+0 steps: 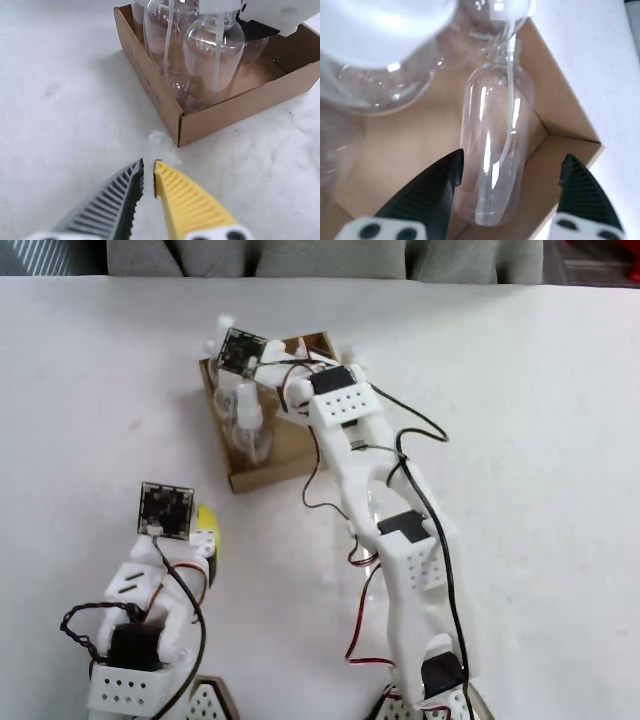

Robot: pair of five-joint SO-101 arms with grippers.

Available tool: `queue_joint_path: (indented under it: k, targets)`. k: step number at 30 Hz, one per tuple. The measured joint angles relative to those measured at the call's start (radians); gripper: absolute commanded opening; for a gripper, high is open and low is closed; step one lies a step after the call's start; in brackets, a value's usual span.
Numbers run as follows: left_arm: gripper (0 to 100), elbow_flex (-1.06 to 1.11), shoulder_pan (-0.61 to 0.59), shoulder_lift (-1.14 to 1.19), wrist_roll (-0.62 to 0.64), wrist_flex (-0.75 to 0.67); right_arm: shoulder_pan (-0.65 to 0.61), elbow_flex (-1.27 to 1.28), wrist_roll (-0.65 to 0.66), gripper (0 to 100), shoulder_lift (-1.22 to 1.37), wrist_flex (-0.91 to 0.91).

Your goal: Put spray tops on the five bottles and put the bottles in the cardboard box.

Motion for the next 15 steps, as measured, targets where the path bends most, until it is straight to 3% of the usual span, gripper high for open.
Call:
queue_joint_path:
  k: [15]
  targets:
    - [6,0.0,0.0,0.0,0.0,0.0,0.037,0.0,-0.003,26.8,0.0,0.005]
